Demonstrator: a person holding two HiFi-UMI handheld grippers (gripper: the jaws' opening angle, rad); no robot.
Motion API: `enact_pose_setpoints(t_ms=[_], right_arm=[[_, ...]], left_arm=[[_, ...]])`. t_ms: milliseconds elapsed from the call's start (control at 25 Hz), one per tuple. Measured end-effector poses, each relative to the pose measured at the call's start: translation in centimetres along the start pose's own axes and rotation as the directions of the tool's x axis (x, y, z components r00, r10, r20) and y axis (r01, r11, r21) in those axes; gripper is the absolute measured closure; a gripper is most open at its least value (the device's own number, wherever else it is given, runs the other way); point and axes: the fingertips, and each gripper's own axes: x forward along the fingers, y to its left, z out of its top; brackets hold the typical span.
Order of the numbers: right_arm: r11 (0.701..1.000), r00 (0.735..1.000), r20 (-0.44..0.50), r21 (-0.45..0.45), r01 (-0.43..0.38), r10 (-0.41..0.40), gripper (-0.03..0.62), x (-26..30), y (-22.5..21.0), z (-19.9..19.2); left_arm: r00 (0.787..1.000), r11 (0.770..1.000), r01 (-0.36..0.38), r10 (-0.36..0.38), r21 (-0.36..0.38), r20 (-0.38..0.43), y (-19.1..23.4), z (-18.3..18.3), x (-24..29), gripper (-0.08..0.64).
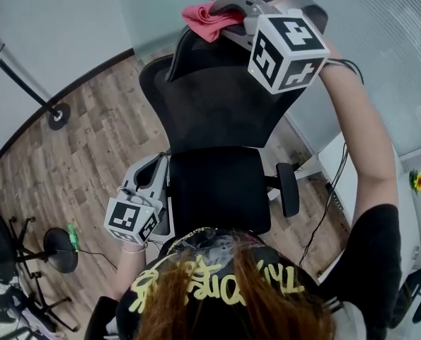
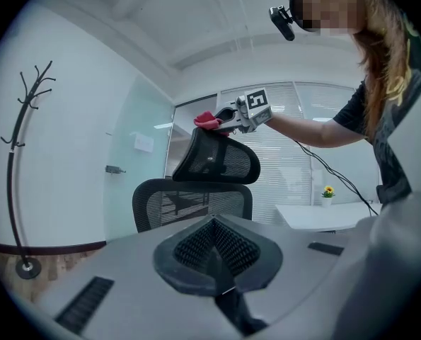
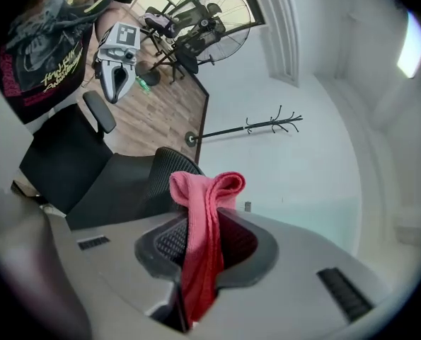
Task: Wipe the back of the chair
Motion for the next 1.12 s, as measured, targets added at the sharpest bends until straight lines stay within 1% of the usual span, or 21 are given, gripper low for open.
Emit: enact_pose_setpoints(t_ms=[120, 240, 360, 440, 600, 760, 840, 920, 1000, 1120], right_arm=[[0.999, 0.999, -0.008, -0.040, -0.031, 0.031, 0.518, 0.3, -0.1, 0.7], [0.996, 0.999, -0.005, -0.083, -0.037, 0.037, 0.518, 0.9, -0.1, 1.9], [0.984, 0.999, -0.026, -0.173, -0.029, 0.025, 0.520, 1.4, 0.2, 3.0], [0.970, 0.999, -0.054, -0.244, -0.024, 0.011, 0.520, 1.5, 0.1, 3.3], [0.942, 0.997, -0.081, -0.335, -0.028, 0.001, 0.520, 1.5, 0.6, 3.9], [0.898, 0.996, -0.082, -0.436, -0.056, 0.023, 0.520, 1.8, 2.0, 5.8], [0.880, 0.996, -0.085, -0.469, -0.073, 0.037, 0.520, 2.3, 3.0, 6.6], [0.875, 0.994, -0.092, -0.473, -0.102, 0.066, 0.520, 3.1, 4.2, 6.9], [0.865, 0.995, -0.095, -0.494, -0.086, 0.044, 0.520, 3.2, 4.0, 7.7], [0.832, 0.993, -0.121, -0.551, -0.066, -0.001, 0.523, 3.2, 3.6, 8.4]], left_arm=[[1.000, 1.000, 0.000, 0.000, 0.003, -0.001, -0.2, -0.1, -0.4, 0.569], [1.000, 1.000, -0.007, 0.007, 0.001, 0.003, -0.1, 0.1, -0.7, 0.569], [1.000, 1.000, -0.008, 0.008, 0.003, 0.009, -0.3, 0.3, -0.9, 0.569], [1.000, 1.000, -0.010, 0.010, 0.005, 0.011, -0.3, 0.4, -1.1, 0.570], [1.000, 1.000, -0.019, 0.019, -0.001, 0.011, -0.3, 0.3, -1.6, 0.569], [0.999, 0.999, -0.037, 0.037, -0.003, 0.016, -0.4, 0.0, -1.9, 0.569], [0.999, 0.999, -0.047, 0.047, -0.003, 0.020, -0.4, 0.1, -2.2, 0.569], [0.998, 0.998, -0.057, 0.058, -0.005, 0.021, -0.2, 0.1, -2.5, 0.569], [0.998, 0.998, -0.067, 0.067, -0.008, 0.017, 0.0, -0.1, -2.9, 0.569], [0.997, 0.997, -0.077, 0.077, -0.014, 0.010, 0.3, -0.3, -3.4, 0.569]])
